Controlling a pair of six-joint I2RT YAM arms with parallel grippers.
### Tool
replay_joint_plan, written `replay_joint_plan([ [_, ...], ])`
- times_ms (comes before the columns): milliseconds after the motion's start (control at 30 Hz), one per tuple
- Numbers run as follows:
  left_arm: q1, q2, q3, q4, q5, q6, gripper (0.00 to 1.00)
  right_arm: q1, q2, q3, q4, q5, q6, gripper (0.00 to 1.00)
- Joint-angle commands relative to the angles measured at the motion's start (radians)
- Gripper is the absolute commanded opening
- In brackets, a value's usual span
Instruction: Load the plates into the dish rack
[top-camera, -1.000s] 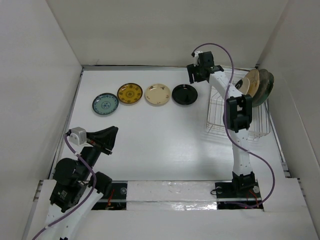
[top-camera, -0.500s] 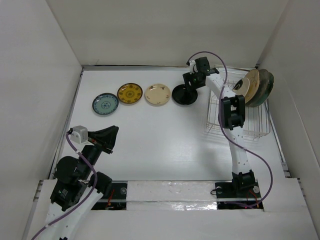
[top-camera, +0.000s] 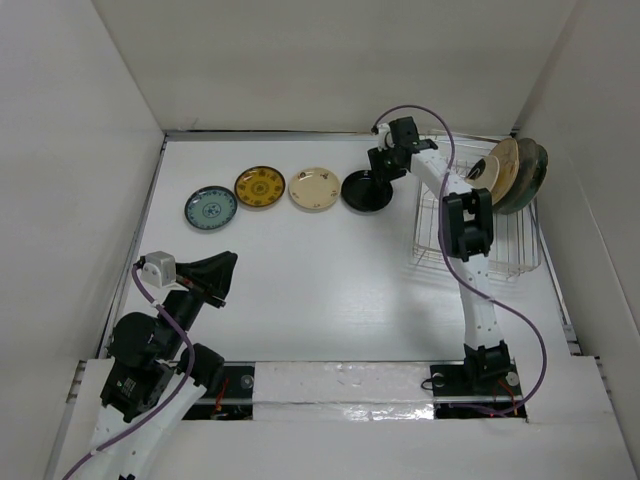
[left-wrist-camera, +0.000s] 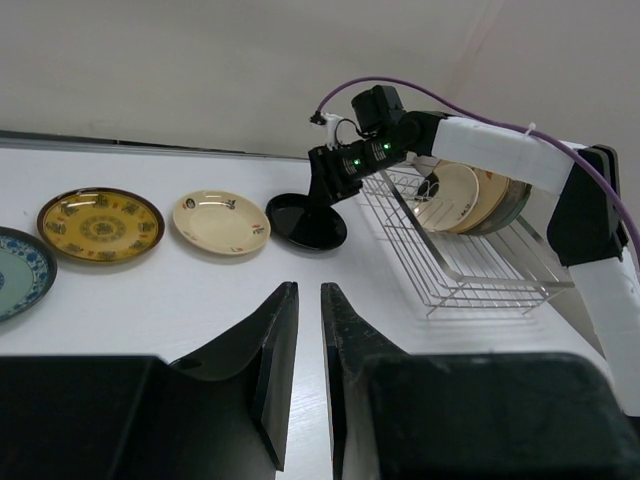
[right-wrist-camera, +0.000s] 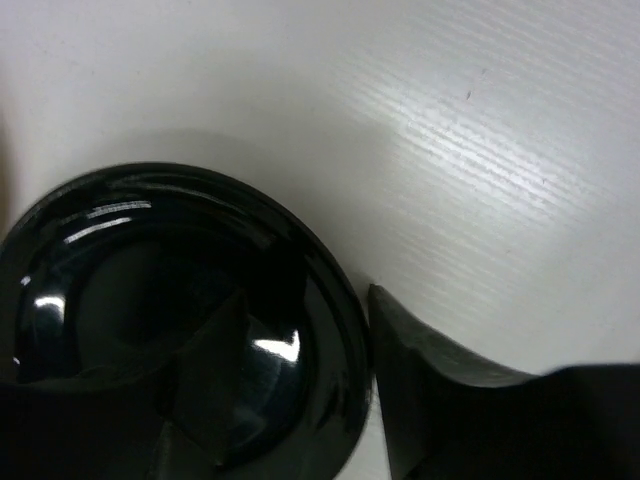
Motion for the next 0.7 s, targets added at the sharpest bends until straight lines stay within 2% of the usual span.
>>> replay_joint_plan([
  [0,-0.006,-0.012,0.005,0.045,0.013,0.011,0.13,0.030,-0.046,-0.111,-0.036,-0.030,0.025,0.49],
  [100,-0.006,-0.020,0.005,0.045,0.015,0.008,0.13,0.039,-0.113,-0.226,0.026,0.007,0.046,0.38],
  [367,-0.006,-0.034,0.003,0.045,0.021,0.008,0.13,0.049,-0.270,-0.490,0.168,0.070,0.104,0.22],
  [400,-0.006,-0.032,0.003,0.047,0.021,0.006,0.13,0.049,-0.302,-0.531,0.178,0.073,0.120,0.17],
  [600,-0.006,-0.034,0.003,0.044,0.013,0.003,0.13,0.076,-0.436,-0.688,0.273,0.080,0.187,0.00],
  [667,-0.006,-0.037,0.003,0.042,0.007,0.002,0.13,0.076,-0.501,-0.758,0.319,0.076,0.207,0.00],
])
